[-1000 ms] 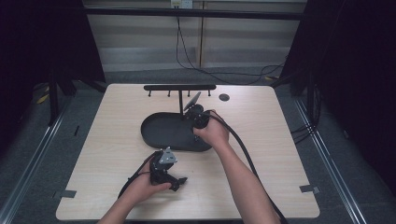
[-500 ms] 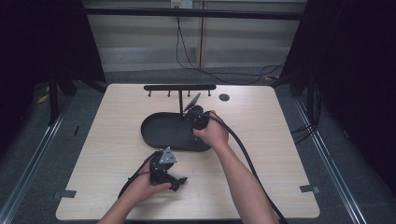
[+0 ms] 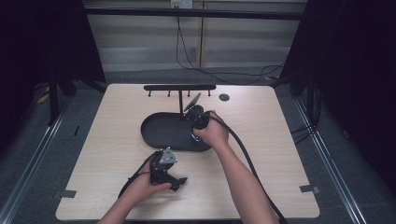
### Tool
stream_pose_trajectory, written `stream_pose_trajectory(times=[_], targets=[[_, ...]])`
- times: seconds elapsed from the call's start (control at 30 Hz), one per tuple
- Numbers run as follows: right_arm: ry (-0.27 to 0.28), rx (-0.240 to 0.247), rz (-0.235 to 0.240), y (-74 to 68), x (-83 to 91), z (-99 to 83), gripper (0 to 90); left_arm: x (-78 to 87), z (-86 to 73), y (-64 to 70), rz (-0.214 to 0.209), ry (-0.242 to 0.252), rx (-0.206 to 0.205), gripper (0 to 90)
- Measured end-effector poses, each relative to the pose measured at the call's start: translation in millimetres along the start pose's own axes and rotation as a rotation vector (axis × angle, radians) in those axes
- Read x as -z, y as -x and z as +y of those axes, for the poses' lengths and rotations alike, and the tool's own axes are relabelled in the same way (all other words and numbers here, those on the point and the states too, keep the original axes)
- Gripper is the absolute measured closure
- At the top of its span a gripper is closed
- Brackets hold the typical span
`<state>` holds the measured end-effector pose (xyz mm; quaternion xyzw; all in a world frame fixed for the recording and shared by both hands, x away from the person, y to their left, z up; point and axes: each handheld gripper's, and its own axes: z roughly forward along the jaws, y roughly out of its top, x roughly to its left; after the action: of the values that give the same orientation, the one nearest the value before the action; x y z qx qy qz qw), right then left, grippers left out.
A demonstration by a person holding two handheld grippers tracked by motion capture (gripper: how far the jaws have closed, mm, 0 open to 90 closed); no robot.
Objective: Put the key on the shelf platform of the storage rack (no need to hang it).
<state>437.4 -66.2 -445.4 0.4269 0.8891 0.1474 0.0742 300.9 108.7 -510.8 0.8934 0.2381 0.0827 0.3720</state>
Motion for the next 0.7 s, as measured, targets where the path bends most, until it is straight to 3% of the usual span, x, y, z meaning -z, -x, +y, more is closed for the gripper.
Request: stream_pose_trajectory(times=[0.37, 0.7], targets=[[0.013, -0.015, 0.017, 3.5, 5.0, -4.3, 76.4, 0.1, 0.0, 0.0, -0.001, -0.001, 0.000, 0.0], [0.062, -0.033, 0.031, 2.9, 15.3, -8.9, 55.8, 0.0, 0.0, -0.1, -0.001, -0.001, 0.000, 0.0]])
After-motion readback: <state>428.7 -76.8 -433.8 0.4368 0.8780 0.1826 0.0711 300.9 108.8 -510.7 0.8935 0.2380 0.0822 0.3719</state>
